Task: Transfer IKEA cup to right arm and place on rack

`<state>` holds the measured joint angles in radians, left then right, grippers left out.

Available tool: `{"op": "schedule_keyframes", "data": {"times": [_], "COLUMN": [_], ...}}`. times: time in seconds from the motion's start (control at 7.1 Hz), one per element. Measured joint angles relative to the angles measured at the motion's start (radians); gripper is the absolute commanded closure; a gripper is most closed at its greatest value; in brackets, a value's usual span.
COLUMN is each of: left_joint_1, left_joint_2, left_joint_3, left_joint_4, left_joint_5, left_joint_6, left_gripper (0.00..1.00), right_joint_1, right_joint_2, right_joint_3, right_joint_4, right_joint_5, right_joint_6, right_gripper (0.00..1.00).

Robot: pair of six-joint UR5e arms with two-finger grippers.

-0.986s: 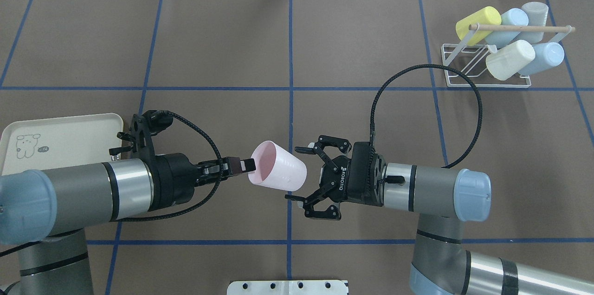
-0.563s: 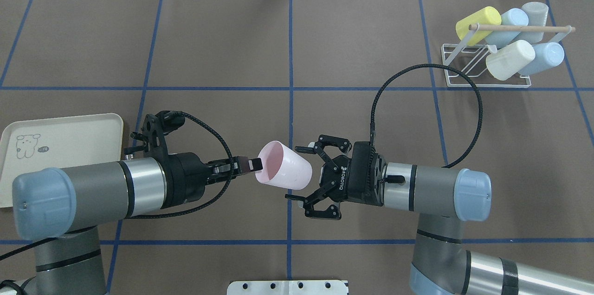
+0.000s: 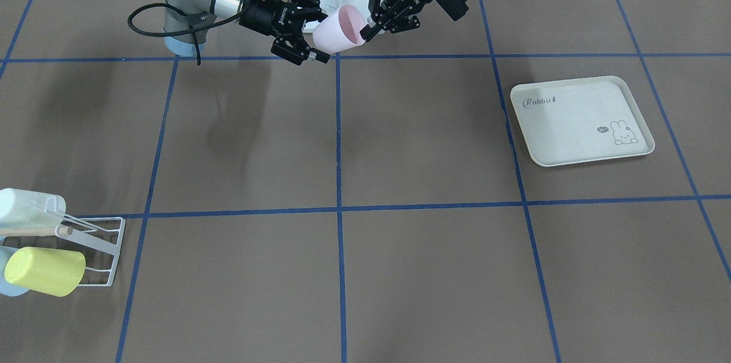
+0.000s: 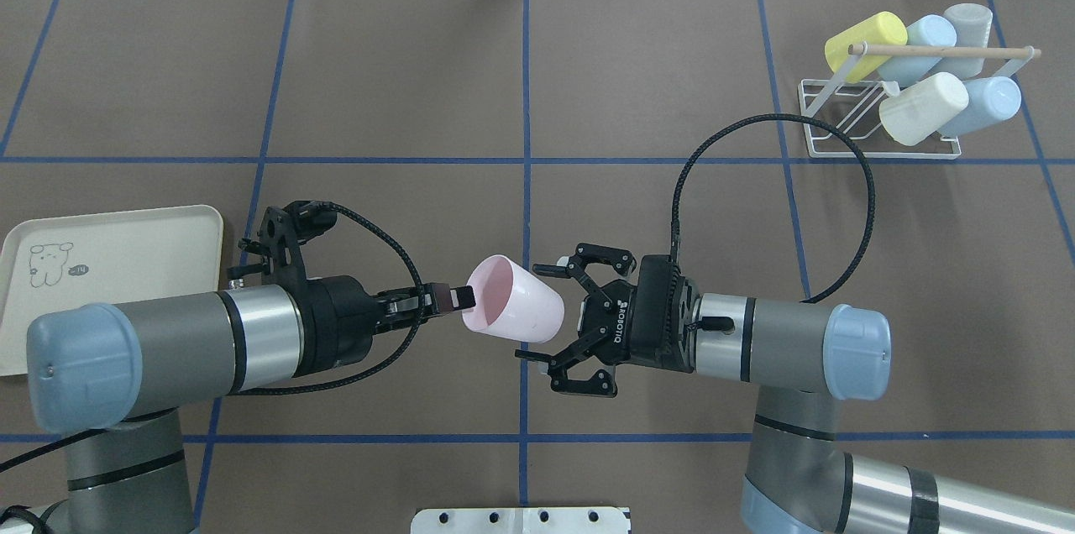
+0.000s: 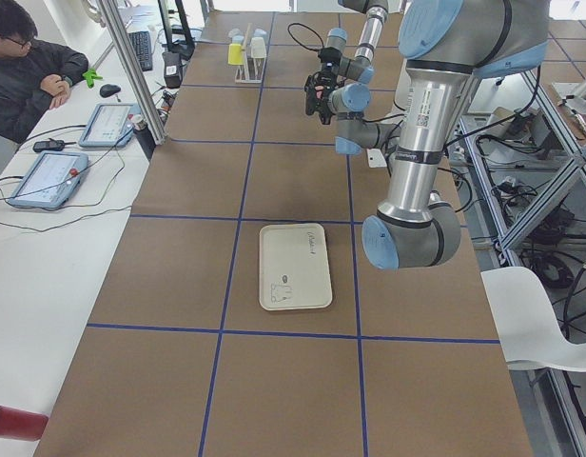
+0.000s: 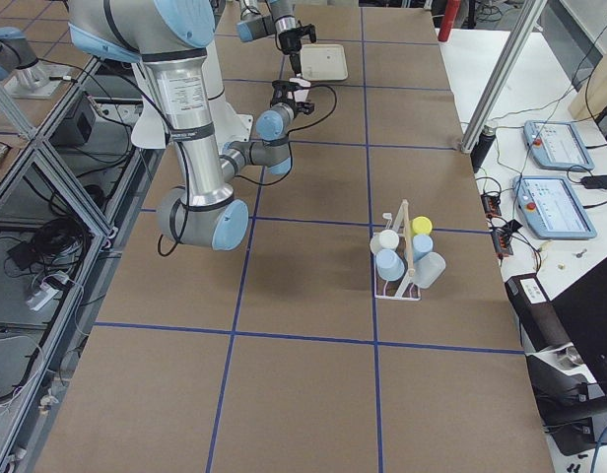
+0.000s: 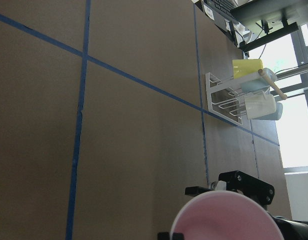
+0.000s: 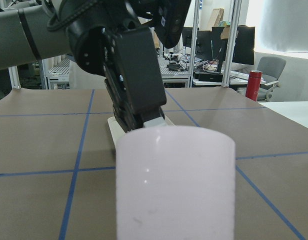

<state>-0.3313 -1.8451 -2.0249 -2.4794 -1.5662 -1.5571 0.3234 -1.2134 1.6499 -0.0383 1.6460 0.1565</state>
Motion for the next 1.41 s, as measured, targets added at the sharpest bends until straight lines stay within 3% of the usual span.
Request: {"op": "schedule_keyframes", "data": {"times": [0.14,0.28,0.42,0.7,1.13,1.41], "left_joint_1": [0.0,0.0,0.0,-0.003,-0.042,-0.078], "left_joint_2": [0.001,0.001,0.001,-0.001,0.049,0.179], "left_joint_3": [0.0,0.0,0.0,-0.007,-0.021,-0.087], "left_joint_4": [0.0,0.0,-0.001,-0.003,0.013,0.072], "left_joint_5": [0.0,0.0,0.0,0.01,0.025,0.022], "left_joint_6": [0.0,0.0,0.001,0.003,0.041,0.165], "left_gripper": [1.0,0.49,0.0,0.0,0.0,0.0], "right_joint_1": [0.0,0.0,0.0,0.0,0.017,0.079], "right_joint_2": [0.0,-0.001,-0.002,-0.002,-0.012,-0.031], "right_joint_3": [0.0,0.001,0.001,0.001,0.0,0.008], "right_joint_4": [0.0,0.0,0.0,0.0,-0.018,-0.128], "right_joint_5": [0.0,0.001,0.001,0.001,0.004,0.013], "right_joint_6": [0.0,0.001,0.001,0.001,0.001,-0.005], "right_gripper": [0.56,0.63,0.63,0.64,0.87,0.95]}}
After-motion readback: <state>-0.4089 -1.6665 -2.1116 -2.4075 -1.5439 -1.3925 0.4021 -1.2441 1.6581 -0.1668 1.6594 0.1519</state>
